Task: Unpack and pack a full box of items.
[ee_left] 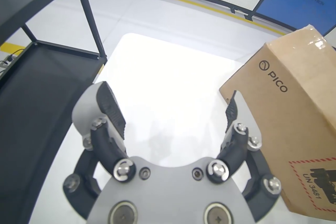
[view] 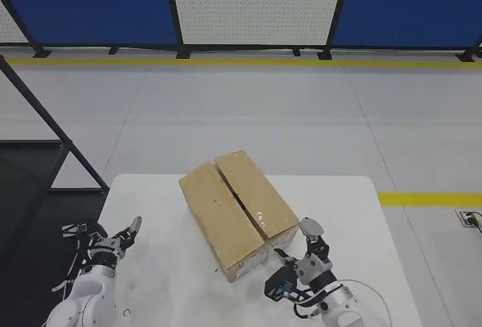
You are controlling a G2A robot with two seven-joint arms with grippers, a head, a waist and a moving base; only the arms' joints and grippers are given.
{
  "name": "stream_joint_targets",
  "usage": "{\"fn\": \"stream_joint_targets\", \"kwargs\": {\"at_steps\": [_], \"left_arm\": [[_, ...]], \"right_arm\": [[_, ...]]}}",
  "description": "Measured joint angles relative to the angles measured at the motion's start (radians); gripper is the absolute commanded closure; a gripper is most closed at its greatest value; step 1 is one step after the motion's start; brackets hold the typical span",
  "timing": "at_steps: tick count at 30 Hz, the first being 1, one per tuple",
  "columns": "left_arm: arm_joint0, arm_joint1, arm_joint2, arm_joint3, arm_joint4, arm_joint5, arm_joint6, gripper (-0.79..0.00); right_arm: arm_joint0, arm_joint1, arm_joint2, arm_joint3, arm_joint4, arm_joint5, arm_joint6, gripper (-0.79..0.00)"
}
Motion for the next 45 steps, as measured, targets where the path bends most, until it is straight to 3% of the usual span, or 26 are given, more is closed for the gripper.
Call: {"fn": "stream_joint_targets", "kwargs": {"at_steps": [6,7,10,15,17,20,22,25,34,45], "left_arm": [[0.004,0.000,-0.006,-0.004,-0.004,-0.006,0.001,-0.785],[0.005,0.000,-0.006,-0.004,-0.005,-0.006,0.002,-0.785],[0.012,0.000,-0.007,-0.005,-0.007,-0.008,0.006,-0.785],[0.023,-0.001,-0.010,-0.008,-0.007,-0.006,0.011,-0.785],[0.026,-0.001,-0.012,-0.009,-0.009,-0.003,0.013,-0.785],[0.029,-0.001,-0.017,-0.009,-0.011,0.001,0.016,-0.785],[0.030,-0.001,-0.021,-0.008,-0.011,0.003,0.018,-0.785],[0.029,-0.001,-0.024,-0.005,-0.010,0.008,0.019,-0.785],[0.012,-0.003,-0.020,0.009,-0.006,0.015,0.019,-0.785],[-0.018,-0.005,-0.005,0.036,-0.002,0.014,0.018,-0.785]], "right_arm": [[0.035,-0.008,-0.035,0.043,-0.093,0.033,-0.018,-0.785],[0.040,-0.010,-0.038,0.052,-0.097,0.046,-0.017,-0.690],[0.062,-0.017,-0.058,0.083,-0.124,0.080,0.010,-0.573],[0.110,-0.031,-0.090,0.133,-0.127,0.082,0.028,-0.505],[0.129,-0.036,-0.099,0.154,-0.128,0.074,0.037,-0.391],[0.163,-0.045,-0.118,0.189,-0.133,0.064,0.063,-0.360],[0.186,-0.052,-0.132,0.213,-0.131,0.055,0.076,-0.268],[0.209,-0.060,-0.144,0.239,-0.130,0.048,0.090,0.000],[0.208,-0.066,-0.127,0.242,-0.147,0.023,0.102,0.000],[0.102,-0.046,-0.033,0.138,-0.176,-0.016,0.050,0.000]]}}
